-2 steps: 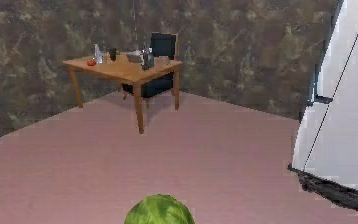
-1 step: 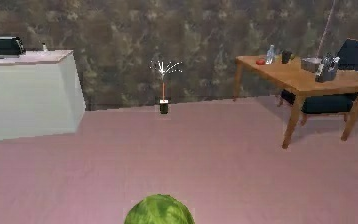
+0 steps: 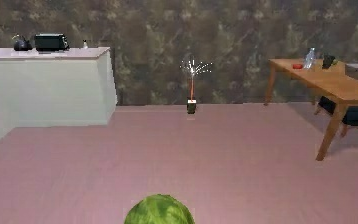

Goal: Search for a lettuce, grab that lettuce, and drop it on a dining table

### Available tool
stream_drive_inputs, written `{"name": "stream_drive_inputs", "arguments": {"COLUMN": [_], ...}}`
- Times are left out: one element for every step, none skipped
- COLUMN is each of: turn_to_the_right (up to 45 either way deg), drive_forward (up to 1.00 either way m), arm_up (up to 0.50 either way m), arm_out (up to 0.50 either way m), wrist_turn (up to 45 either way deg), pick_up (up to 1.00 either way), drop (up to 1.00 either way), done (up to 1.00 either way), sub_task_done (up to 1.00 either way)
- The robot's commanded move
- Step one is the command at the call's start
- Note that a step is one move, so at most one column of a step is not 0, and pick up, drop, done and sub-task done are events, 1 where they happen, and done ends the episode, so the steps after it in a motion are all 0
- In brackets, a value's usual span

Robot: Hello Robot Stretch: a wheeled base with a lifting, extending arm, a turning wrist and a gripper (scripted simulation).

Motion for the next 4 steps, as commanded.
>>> {"name": "stream_drive_inputs", "arguments": {"turn_to_the_right": [0.0, 45.0, 21.0, 0.0], "drive_forward": [0.15, 0.00, 0.00, 1.00], "arm_up": [0.00, 0.00, 0.00, 0.00], "arm_out": [0.00, 0.00, 0.00, 0.00], "wrist_turn": [0.0, 0.0, 0.0, 0.0], "pick_up": [0.00, 0.00, 0.00, 0.00], "drop": [0.00, 0.00, 0.00, 0.00], "done": [0.00, 0.00, 0.00, 0.00], "sub_task_done": [0.00, 0.00, 0.00, 0.00]}}
